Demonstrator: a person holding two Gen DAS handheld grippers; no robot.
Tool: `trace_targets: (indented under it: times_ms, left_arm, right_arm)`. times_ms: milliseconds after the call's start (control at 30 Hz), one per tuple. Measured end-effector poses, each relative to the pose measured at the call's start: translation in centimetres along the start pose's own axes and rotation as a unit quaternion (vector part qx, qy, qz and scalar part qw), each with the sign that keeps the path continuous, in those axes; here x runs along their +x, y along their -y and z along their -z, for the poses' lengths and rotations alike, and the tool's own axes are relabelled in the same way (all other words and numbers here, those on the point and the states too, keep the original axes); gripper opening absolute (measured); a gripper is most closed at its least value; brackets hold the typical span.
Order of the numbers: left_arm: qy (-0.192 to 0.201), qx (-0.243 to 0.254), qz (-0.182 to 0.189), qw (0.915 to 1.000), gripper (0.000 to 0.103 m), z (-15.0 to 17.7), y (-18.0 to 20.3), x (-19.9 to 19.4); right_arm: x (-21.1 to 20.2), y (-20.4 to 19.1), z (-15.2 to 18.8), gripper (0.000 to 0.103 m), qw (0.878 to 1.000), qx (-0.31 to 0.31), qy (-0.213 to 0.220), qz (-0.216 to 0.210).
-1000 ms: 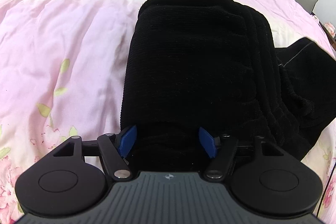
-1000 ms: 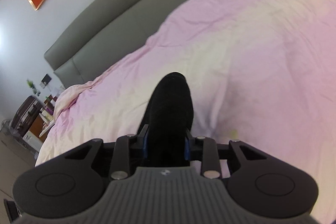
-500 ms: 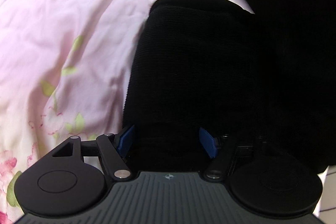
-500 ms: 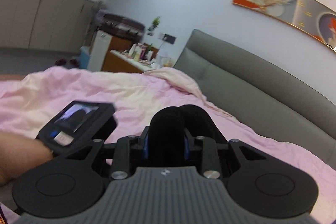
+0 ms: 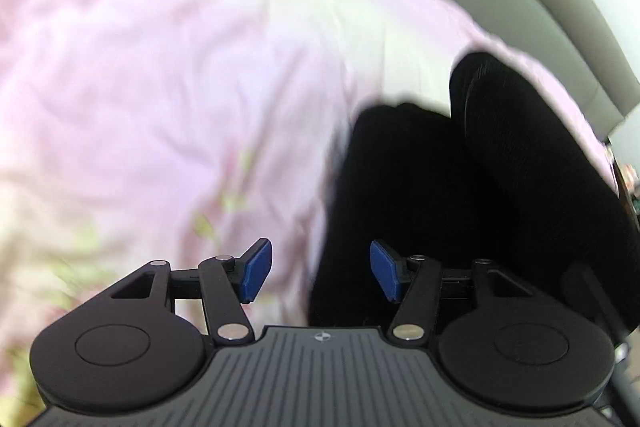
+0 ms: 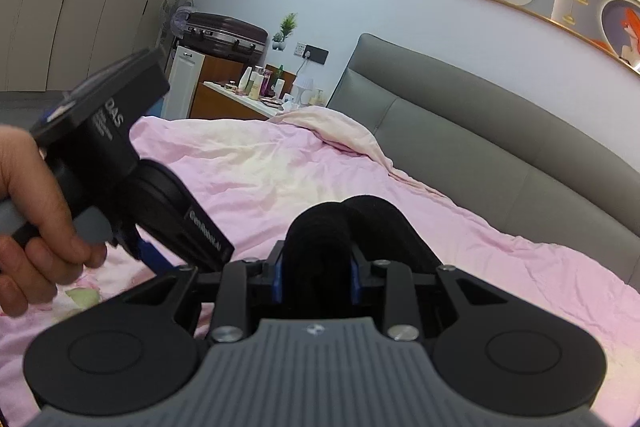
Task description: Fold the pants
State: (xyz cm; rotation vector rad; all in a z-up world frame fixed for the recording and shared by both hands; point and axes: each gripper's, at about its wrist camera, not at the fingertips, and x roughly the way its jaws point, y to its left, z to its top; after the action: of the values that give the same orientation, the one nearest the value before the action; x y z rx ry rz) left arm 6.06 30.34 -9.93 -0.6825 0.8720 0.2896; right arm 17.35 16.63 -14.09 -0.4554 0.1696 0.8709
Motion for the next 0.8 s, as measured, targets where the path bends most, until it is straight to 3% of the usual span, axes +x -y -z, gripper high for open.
trace_targets:
  times_ms: [67,200,267,333,367,433,600,667,800]
  left_arm:
    - [0.02,-0.016,-0.007,0.9997,0.066,-1.4,-0.8,-0.8]
    - [0.039,-0.06,-0.011,0.9974,0.066,-2.3,-2.9,-2.0]
    - [0.041,-0.065,-0.011,0.997,0.066,-2.5,-3.2,-2.3]
    - [0.039,-0.062,-0.006,0.9973,0.066,-2.5,-3.0,-1.6]
    - [0.033,-0.059,0.0,0.9977,0.066,-2.5,-2.9,-1.4]
    - [0.017,-0.055,0.018,0.9982,0.066,-2.2,-2.7,-0.1]
    - [-0.022,-0.042,0.076,0.996,0.067,-1.2,-1.7,1.9]
    - [-0.036,-0.023,0.08,0.9959,0.068,-0.6,-0.9,2.8]
    - [-0.07,-0.006,0.099,0.9926,0.073,0.7,0.0,4.6]
  right_arm:
    - [-0.1,-1.3,0.2,0.026,0.999,-0.038,0.017,0.01]
    - [1.8,-4.9,1.3,0.026,0.994,-0.111,0.015,-0.016]
    - [3.6,-6.4,2.6,0.026,0.989,-0.139,-0.014,-0.055]
    - [5.9,-7.7,4.4,0.026,0.979,-0.167,-0.069,-0.095]
    - [7.1,-8.1,5.6,0.027,0.975,-0.172,-0.089,-0.108]
    - [7.5,-8.4,7.2,0.027,0.975,-0.166,-0.086,-0.118]
    - [6.3,-7.7,6.4,0.031,0.977,-0.159,-0.079,-0.115]
    - [6.0,-7.6,6.6,0.035,0.977,-0.167,-0.074,-0.113]
    - [5.2,-8.2,6.6,0.053,0.975,-0.181,-0.069,-0.106]
